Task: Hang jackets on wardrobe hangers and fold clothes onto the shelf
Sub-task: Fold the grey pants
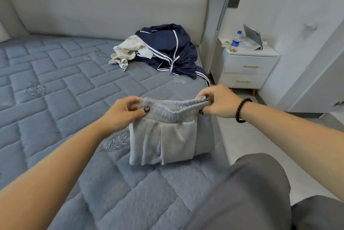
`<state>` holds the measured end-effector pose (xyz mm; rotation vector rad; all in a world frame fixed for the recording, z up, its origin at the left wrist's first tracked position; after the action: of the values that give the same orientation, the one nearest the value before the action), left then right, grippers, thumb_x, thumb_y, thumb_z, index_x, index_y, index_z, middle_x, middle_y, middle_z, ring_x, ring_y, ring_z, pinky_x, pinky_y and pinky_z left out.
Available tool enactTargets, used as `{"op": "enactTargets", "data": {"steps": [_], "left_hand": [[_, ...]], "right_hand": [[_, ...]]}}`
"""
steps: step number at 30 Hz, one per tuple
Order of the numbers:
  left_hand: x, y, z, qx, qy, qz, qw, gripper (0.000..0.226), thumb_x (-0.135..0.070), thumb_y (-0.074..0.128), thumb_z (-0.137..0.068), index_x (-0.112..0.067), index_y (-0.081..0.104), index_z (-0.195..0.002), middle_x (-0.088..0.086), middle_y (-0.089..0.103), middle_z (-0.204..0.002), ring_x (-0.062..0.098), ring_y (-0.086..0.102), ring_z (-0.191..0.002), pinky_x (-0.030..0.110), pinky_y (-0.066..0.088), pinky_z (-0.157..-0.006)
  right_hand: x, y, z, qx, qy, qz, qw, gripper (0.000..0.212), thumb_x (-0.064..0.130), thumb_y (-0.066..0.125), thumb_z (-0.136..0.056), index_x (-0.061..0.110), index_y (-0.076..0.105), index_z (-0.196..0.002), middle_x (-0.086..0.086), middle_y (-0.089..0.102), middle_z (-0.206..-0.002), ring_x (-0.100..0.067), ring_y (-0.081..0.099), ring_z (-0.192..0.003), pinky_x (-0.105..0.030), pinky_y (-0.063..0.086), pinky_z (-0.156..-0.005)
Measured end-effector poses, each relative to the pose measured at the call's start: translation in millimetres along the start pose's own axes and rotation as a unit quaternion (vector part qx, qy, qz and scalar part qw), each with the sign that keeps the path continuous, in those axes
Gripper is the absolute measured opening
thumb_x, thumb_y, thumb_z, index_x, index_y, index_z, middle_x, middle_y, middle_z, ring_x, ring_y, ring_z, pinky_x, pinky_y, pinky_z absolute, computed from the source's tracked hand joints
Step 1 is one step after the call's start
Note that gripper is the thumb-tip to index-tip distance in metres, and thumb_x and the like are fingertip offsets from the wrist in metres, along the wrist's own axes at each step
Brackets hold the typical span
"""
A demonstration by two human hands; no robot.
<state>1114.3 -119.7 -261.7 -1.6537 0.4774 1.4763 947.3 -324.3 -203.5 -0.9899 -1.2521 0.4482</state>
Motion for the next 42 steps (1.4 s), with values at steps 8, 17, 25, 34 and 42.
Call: {"op": "enactTargets", "data": {"steps": [8,17,25,34,42], "left_hand": [[82,4,-32,-0.256,-0.177,-0.037,0.95,0.068,-0.025,0.062,-0.089,-0.008,0.031,-0.147,0.011,0.039,-0.148,0.029,0.043,-0.132,0.036,0.038,-0.102],[156,59,4,-0.205,-0.303,-0.02,0.93,0.055,-0.039,0.063,-0.088,-0.006,0.042,-0.127,0.004,0.05,-0.109,0.029,0.054,-0.106,0.033,0.039,-0.083],[160,62,21,-0.168,-0.3,0.032,0.938,0.051,-0.052,0.07,-0.073,-0.014,0.059,-0.106,0.002,0.067,-0.104,0.024,0.063,-0.097,0.046,0.051,-0.091],[170,47,31,-0.068,-0.361,0.118,0.923,0.047,-0.041,0.083,-0.07,-0.008,0.071,-0.101,0.008,0.076,-0.094,0.026,0.071,-0.092,0.043,0.057,-0.083],[127,65,-19,-0.068,-0.283,0.087,0.953,0.016,-0.025,0.06,-0.094,-0.024,0.059,-0.11,0.004,0.07,-0.109,0.021,0.066,-0.097,0.038,0.055,-0.08]], "right_hand": [[-65,73,-64,-0.015,0.186,0.061,0.98,0.054,0.014,0.063,-0.085,0.007,0.042,-0.135,-0.014,0.046,-0.134,-0.031,0.049,-0.119,-0.035,0.044,-0.094],[-152,147,0,-0.083,0.431,-0.088,0.894,0.083,0.05,0.075,-0.07,0.009,0.041,-0.134,-0.012,0.04,-0.136,-0.033,0.039,-0.127,-0.044,0.039,-0.103],[-177,156,10,-0.015,0.441,-0.176,0.88,0.052,0.027,0.079,-0.073,0.004,0.056,-0.113,-0.009,0.062,-0.113,-0.027,0.059,-0.097,-0.033,0.05,-0.082],[-181,161,17,0.09,0.419,-0.238,0.872,0.06,0.032,0.089,-0.059,0.008,0.06,-0.106,-0.004,0.064,-0.107,-0.02,0.062,-0.094,-0.034,0.052,-0.082],[-149,152,-17,0.047,0.319,-0.312,0.894,0.039,0.021,0.073,-0.079,0.016,0.056,-0.114,-0.001,0.064,-0.108,-0.014,0.06,-0.093,-0.025,0.047,-0.07]]}}
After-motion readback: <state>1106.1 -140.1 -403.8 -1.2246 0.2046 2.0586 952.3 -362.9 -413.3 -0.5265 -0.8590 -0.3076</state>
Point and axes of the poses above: each hand's wrist, its own z-axis away from the middle knuckle, its own y-axis out of the palm, x = y × z, the point moved 7 cm from there along -z, towards the middle knuckle
